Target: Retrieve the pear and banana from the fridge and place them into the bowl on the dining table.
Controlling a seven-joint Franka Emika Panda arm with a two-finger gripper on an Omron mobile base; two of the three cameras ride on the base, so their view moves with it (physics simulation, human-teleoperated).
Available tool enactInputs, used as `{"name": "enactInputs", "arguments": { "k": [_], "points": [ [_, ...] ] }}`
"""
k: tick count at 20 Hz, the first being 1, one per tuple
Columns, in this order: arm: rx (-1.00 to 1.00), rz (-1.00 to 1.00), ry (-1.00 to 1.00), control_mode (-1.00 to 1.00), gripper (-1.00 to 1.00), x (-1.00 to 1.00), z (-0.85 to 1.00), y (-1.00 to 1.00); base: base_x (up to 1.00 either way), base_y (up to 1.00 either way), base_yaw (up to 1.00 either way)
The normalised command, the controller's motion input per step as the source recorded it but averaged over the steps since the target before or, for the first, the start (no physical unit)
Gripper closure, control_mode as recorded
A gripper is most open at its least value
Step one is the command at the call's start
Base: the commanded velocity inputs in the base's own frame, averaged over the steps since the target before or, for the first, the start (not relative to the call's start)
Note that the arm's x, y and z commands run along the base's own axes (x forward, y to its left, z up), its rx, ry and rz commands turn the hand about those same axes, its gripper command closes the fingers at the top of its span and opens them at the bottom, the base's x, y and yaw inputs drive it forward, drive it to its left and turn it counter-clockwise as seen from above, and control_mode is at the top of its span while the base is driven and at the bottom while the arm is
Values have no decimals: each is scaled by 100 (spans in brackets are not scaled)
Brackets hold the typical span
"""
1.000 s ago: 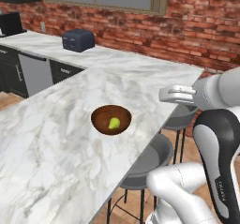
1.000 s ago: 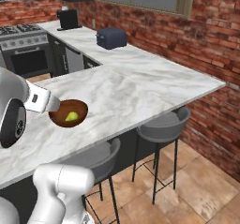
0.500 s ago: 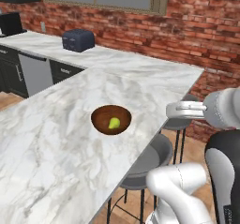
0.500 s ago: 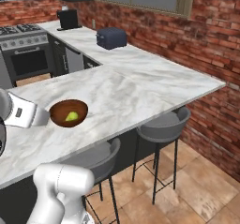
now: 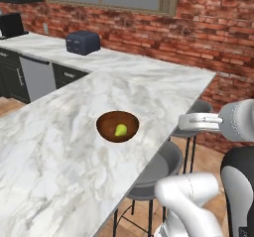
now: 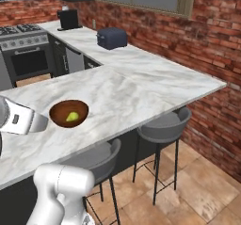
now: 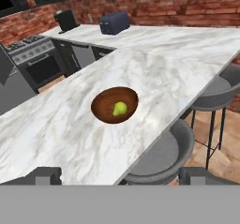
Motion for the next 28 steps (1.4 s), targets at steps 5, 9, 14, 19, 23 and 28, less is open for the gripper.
{"name": "enactInputs", "arguments": {
  "k": [5,9,14,19,23,28],
  "points": [
    [0,0,0,100,-100,0,0,0,-80,0,0],
    [0,0,0,100,-100,0,0,0,-89,18,0],
    [0,0,0,100,-100,0,0,0,-64,77,9],
    [0,0,0,100,-100,0,0,0,-43,100,7],
    [0,0,0,100,-100,0,0,0,-28,100,3],
    [0,0,0,100,-100,0,0,0,-7,100,0]
  ]
}}
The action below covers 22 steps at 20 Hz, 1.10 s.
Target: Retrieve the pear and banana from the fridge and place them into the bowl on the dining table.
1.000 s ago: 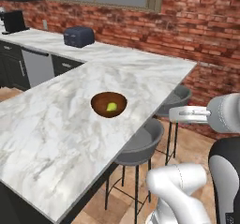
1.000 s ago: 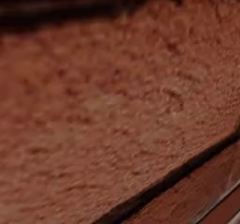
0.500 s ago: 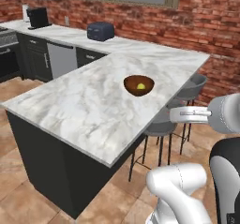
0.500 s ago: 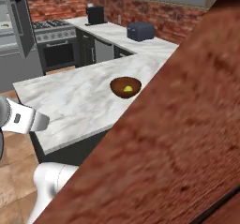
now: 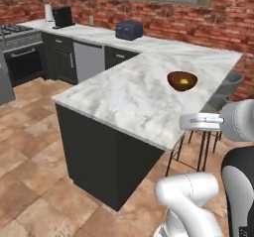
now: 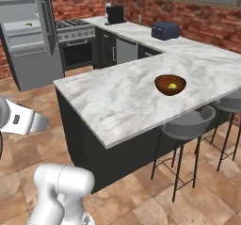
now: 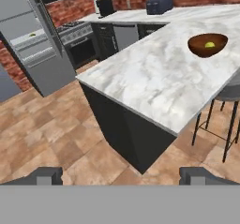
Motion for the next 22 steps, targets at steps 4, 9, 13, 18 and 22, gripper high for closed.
{"name": "enactInputs", "arguments": {
  "k": [4,9,13,18,22],
  "points": [
    [0,0,0,100,-100,0,0,0,0,100,0],
    [0,0,0,100,-100,0,0,0,20,100,0],
    [0,0,0,100,-100,0,0,0,58,100,0],
    [0,0,0,100,-100,0,0,0,92,100,0],
    [0,0,0,100,-100,0,0,0,100,100,0]
  ]
}}
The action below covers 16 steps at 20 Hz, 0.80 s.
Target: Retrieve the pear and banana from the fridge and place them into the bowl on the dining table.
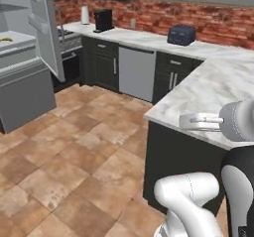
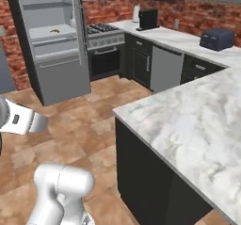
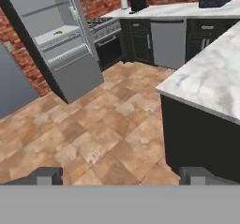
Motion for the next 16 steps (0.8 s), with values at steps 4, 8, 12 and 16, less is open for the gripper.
{"name": "enactInputs", "arguments": {
  "k": [4,8,12,16],
  "points": [
    [0,0,0,100,-100,0,0,0,98,100,0],
    [0,0,0,100,-100,0,0,0,85,100,0],
    [0,0,0,100,-100,0,0,0,83,100,0],
    [0,0,0,100,-100,0,0,0,86,96,0]
  ]
}}
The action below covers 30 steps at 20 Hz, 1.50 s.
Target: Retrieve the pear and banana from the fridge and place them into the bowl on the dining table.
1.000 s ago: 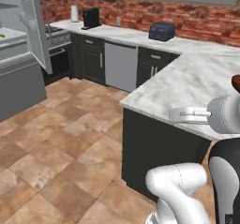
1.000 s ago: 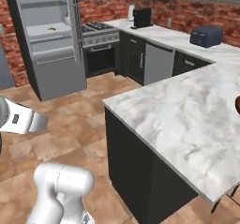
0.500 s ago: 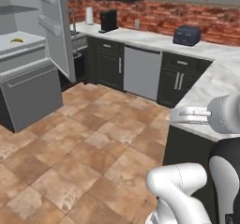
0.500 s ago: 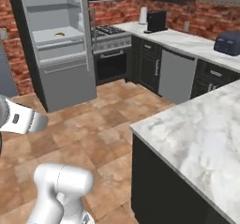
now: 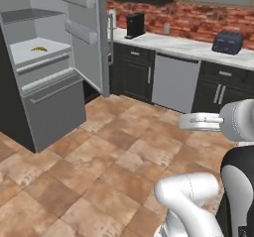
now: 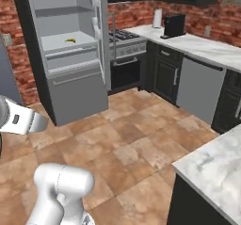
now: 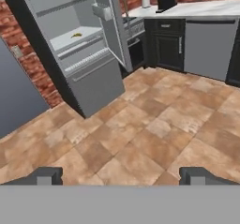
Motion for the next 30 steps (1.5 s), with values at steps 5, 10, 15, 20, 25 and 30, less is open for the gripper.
{"name": "enactInputs", "arguments": {
  "k": [5,10,15,20,25,30],
  "points": [
    [0,0,0,100,-100,0,0,0,91,76,0],
    [0,0,0,100,-100,0,0,0,93,31,0],
    [0,0,0,100,-100,0,0,0,93,9,0],
    [0,0,0,100,-100,0,0,0,89,12,0],
    [0,0,0,100,-100,0,0,0,82,41,0],
    [0,0,0,100,-100,0,0,0,81,37,5]
  ]
}}
